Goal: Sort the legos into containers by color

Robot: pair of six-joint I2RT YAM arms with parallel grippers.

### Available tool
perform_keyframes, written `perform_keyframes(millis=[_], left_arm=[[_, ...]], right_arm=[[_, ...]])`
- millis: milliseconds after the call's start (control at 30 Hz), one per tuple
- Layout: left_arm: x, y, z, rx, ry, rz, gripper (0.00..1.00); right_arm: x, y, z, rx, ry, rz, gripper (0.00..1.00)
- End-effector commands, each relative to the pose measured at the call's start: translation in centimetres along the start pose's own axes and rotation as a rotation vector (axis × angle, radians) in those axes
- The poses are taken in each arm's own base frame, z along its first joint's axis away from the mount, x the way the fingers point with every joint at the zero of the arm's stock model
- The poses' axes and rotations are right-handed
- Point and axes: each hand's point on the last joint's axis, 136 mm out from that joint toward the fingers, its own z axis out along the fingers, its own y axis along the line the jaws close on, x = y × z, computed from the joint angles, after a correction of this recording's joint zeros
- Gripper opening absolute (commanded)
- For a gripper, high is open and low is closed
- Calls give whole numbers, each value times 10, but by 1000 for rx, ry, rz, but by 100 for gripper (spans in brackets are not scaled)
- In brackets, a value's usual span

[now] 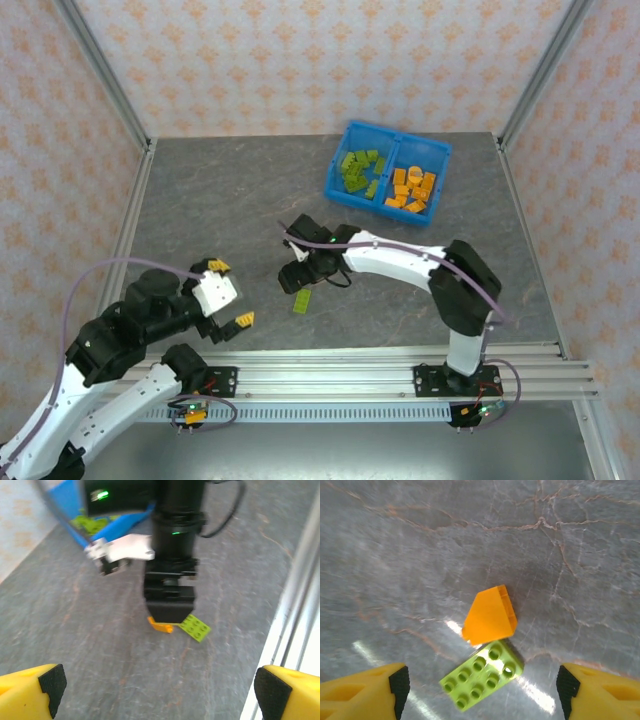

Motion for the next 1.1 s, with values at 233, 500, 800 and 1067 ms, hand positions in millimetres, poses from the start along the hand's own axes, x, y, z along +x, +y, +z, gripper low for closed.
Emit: perform_keyframes(millis=[233, 500, 800, 1067], left_arm=[[11, -33, 14, 209, 47, 126, 100], [0, -30, 23, 201, 0, 102, 100], [-5, -26, 32, 195, -17, 102, 100], [-30, -11, 41, 133, -105, 93, 100]], right_arm=[[0, -11, 51, 63, 75, -127, 72], [1, -11, 60, 52, 64, -104, 45], [-39, -17, 11, 43, -166, -3, 34], [-68, -62, -65, 14, -432, 236, 30]])
